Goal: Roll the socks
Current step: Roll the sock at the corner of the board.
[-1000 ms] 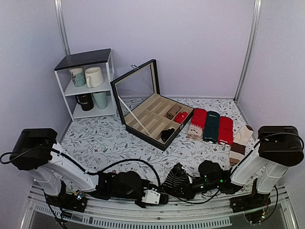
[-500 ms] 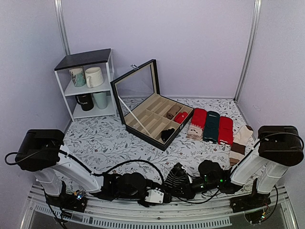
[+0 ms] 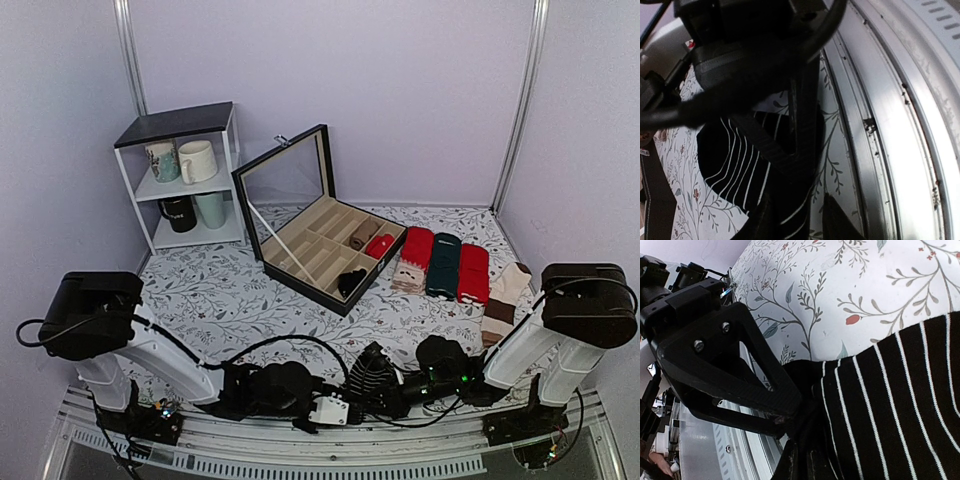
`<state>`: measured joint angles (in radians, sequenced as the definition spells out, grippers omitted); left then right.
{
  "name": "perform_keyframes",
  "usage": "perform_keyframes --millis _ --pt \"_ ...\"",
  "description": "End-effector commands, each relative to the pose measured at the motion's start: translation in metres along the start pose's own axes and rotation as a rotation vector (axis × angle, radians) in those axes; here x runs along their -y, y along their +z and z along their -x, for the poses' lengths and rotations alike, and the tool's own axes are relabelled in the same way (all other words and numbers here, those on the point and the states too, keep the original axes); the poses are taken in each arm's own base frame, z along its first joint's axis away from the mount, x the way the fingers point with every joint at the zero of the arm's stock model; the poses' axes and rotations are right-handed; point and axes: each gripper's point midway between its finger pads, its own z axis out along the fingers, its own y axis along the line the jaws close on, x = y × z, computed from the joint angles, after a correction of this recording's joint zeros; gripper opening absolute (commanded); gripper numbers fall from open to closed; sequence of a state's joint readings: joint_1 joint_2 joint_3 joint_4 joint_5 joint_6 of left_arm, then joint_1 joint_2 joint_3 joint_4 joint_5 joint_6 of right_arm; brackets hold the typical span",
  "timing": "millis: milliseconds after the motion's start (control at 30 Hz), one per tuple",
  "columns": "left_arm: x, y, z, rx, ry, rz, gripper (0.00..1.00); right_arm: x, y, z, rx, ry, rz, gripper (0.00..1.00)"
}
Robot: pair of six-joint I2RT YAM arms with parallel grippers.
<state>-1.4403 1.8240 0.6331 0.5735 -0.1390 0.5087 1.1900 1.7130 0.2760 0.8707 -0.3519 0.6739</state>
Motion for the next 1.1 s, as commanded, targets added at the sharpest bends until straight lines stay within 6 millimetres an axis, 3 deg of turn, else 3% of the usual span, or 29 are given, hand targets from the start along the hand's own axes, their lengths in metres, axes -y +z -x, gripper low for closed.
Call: perform_keyframes --millis 0,267,367,533,667,767,900,1067 --pt "0.011 0.006 -0.018 -0.067 -0.014 -0.058 0.3 0.059 -0.019 -0.088 -0.297 0.145 -0.223 0.02" --pt "0.008 0.007 -0.024 -0.094 -0.051 -0.069 0.19 0.055 -0.018 -0.085 -0.295 0.138 -0.207 0.02" --pt "0.01 0.01 -0.029 -0.123 -0.067 -0.084 0.0 0.053 -0.017 -0.082 -0.289 0.129 -0.202 0.03" --pt "0.013 0.009 -0.032 -0.144 -0.14 -0.131 0.0 0.048 -0.015 -0.071 -0.26 0.106 -0.187 0.06" --pt "0.02 0.006 -0.046 -0.205 -0.24 -0.172 0.0 0.043 -0.018 -0.05 -0.185 0.057 -0.198 0.17" --pt "0.026 0.002 -0.056 -0.245 -0.313 -0.203 0.0 0.043 -0.03 -0.022 -0.068 -0.03 -0.26 0.26" --pt "0.029 -0.001 -0.068 -0.288 -0.423 -0.236 0.0 0.03 -0.064 0.02 0.16 -0.162 -0.289 0.35" --pt "0.039 0.0 -0.081 -0.364 -0.505 -0.277 0.0 0.02 -0.091 0.035 0.309 -0.257 -0.269 0.39"
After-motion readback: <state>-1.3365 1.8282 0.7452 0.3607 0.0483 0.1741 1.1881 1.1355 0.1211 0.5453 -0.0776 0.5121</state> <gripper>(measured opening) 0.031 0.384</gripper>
